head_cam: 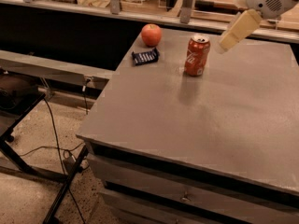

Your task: Pick coke can

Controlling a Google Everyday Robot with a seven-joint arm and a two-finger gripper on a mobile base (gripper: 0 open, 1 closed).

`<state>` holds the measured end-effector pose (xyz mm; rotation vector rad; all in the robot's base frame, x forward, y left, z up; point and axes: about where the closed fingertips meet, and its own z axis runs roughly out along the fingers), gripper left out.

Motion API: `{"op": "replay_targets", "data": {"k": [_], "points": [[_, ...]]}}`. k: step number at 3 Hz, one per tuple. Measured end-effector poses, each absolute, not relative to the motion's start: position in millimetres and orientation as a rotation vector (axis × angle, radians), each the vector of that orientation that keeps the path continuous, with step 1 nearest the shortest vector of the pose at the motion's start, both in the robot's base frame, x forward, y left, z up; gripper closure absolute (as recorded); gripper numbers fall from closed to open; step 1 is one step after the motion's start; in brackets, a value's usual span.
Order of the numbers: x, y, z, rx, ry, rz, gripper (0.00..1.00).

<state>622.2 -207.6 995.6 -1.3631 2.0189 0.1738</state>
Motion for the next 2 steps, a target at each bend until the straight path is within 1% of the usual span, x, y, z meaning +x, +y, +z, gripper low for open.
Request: {"op": "replay_targets", "data": {"k": [2], "points": [[662, -201, 963, -1.243, 2.054, 0.268, 0.0]]}}
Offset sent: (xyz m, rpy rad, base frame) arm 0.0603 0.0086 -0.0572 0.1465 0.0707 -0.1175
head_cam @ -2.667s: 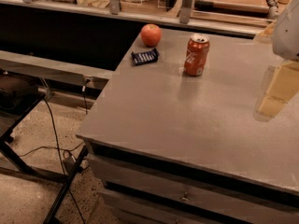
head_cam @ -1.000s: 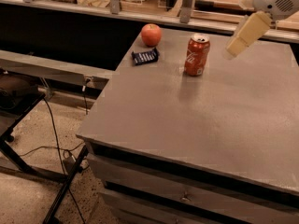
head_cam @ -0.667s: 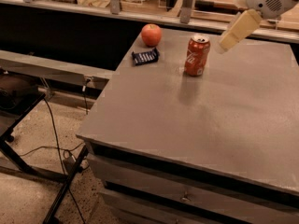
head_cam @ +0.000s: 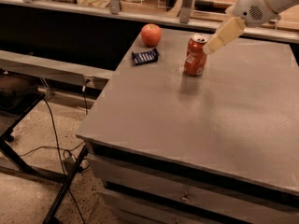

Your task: Pick coke can

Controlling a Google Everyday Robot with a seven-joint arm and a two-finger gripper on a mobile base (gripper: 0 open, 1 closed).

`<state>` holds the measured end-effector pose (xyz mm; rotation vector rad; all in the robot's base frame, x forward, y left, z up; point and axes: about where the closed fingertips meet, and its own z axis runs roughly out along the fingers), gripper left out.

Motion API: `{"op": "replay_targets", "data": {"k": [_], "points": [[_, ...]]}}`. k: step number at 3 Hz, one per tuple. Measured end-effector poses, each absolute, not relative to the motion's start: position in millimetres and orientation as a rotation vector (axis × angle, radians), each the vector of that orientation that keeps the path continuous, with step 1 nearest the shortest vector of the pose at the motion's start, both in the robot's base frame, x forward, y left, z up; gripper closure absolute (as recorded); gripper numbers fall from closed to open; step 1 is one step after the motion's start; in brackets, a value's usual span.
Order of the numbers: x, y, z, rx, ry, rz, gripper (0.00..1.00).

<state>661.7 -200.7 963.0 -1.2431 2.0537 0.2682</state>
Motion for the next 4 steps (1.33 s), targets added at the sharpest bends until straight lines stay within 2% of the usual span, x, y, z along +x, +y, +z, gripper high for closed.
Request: {"op": "replay_targets", "data": {"k": [1, 2, 4], "points": [[675, -198, 938, -1.195, 2.098, 0.296, 0.0], [681, -195, 925, -1.176, 2.121, 0.313, 0.19], [679, -181, 909, -1.231, 2.167, 0.316, 0.65]]}}
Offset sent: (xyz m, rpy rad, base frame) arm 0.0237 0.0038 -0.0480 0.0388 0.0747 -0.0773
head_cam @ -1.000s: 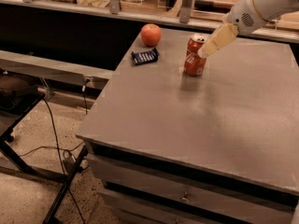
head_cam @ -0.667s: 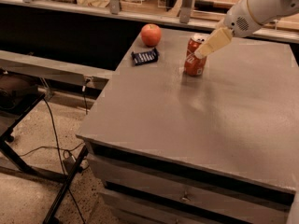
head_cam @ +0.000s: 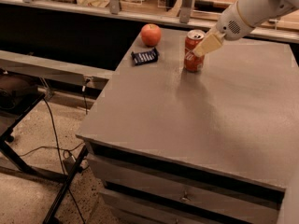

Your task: Pick coke can

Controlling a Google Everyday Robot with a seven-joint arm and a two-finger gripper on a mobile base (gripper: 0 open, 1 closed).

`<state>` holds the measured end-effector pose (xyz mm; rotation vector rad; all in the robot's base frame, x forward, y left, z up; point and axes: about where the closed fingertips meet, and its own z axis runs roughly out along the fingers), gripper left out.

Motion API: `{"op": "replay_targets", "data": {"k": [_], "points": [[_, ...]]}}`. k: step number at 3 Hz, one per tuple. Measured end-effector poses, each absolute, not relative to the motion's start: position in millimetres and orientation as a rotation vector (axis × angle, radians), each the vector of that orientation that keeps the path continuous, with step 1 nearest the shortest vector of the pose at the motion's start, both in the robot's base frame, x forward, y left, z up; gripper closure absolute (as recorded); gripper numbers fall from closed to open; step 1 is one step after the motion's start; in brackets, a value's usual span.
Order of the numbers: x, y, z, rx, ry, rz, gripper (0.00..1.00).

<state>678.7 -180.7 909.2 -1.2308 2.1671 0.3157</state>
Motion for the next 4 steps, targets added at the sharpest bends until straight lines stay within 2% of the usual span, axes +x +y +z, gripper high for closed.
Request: {"op": "replay_targets", "data": {"k": [1, 2, 4], "points": [[672, -178, 906, -1.259, 2.175, 0.324, 0.89], [667, -182, 905, -1.263, 2.171, 0.356, 0.9], [662, -188, 902, -1.218, 2.161, 0.494, 0.44]]}}
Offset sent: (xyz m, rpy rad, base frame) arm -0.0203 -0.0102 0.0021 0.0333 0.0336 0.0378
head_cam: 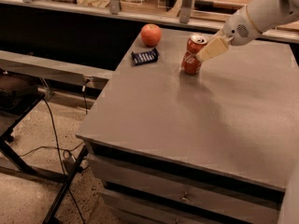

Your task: Pick coke can

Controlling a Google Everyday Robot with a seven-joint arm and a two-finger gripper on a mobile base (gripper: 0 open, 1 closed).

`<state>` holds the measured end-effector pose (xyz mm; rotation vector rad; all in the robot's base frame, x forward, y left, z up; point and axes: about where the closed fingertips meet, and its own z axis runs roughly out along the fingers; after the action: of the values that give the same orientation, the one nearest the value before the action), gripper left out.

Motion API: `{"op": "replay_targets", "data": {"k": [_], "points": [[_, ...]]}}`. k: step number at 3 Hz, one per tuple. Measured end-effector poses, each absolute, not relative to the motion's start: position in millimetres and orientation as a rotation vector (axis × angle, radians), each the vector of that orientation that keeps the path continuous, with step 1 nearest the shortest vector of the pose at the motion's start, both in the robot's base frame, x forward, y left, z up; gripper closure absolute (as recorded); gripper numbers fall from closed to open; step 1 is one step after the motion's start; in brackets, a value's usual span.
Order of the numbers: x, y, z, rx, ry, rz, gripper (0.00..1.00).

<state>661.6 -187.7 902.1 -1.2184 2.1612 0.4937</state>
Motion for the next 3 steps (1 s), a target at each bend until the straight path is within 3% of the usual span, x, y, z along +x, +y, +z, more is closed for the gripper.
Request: {"op": "replay_targets", "data": {"k": [2, 3], "points": [[652.8, -193.9, 903.6, -1.225, 2.164, 0.505, 0.0], [648.9, -193.3, 908.4, -1.251, 2.152, 0.476, 0.0]]}}
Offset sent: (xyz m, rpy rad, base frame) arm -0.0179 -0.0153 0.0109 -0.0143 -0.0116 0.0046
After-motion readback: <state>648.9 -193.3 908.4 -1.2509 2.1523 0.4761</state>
